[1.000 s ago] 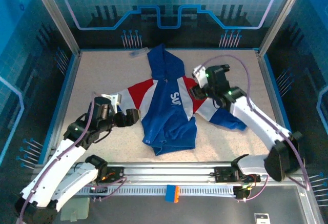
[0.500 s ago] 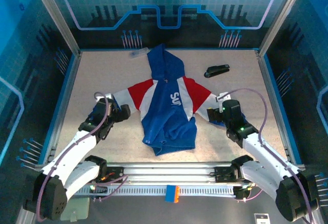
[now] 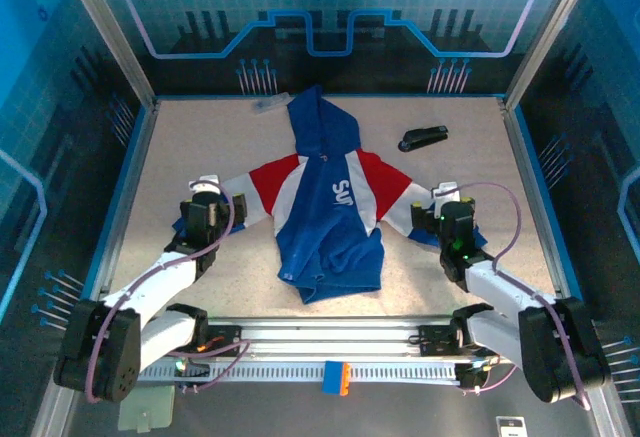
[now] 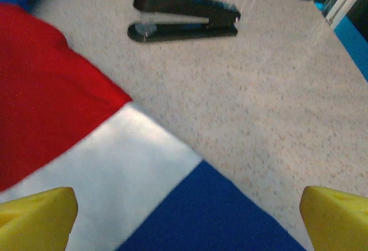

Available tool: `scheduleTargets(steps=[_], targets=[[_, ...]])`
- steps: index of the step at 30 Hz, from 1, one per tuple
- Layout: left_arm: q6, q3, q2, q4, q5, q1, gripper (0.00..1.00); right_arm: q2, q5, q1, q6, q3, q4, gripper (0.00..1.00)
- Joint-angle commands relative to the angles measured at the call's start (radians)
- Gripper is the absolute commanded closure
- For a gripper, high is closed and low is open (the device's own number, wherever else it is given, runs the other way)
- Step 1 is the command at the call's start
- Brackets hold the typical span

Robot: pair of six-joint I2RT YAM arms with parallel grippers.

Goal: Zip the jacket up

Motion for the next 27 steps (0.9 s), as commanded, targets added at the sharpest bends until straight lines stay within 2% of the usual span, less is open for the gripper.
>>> scheduleTargets(steps=[1,5,9,12,18,20,23,27], targets=[[0.052,-0.043,0.054,0.294,0.004,0.034,0.01,0.041,-0.045,-0.026,0.002,-0.035,0.262,0.0],[0.129,-0.064,0.146,0.46,0.05,0.061,0.01,0.101,-0.081,-0.06,0.001,-0.026,0.33,0.0],[0.146,-0.094,0.234,0.652,0.069,0.083,0.01,0.167,-0.141,-0.102,-0.002,-0.031,0.447,0.0],[0.11,-0.076,0.299,0.694,0.136,0.113,0.01,0.243,-0.171,-0.122,-0.006,-0.03,0.554,0.0],[0.123,-0.057,0.477,0.834,0.184,0.118,0.01,0.447,-0.236,-0.134,-0.025,-0.031,0.757,0.0],[0.119,-0.033,0.474,0.777,0.187,0.118,0.01,0.509,-0.238,-0.133,-0.03,-0.044,0.858,0.0],[0.114,0.028,0.471,0.655,0.216,0.13,0.01,0.476,-0.201,-0.135,-0.014,-0.015,0.746,0.0],[0.105,0.025,0.473,0.665,0.235,0.144,0.01,0.469,-0.149,-0.137,0.008,0.118,0.49,0.0]])
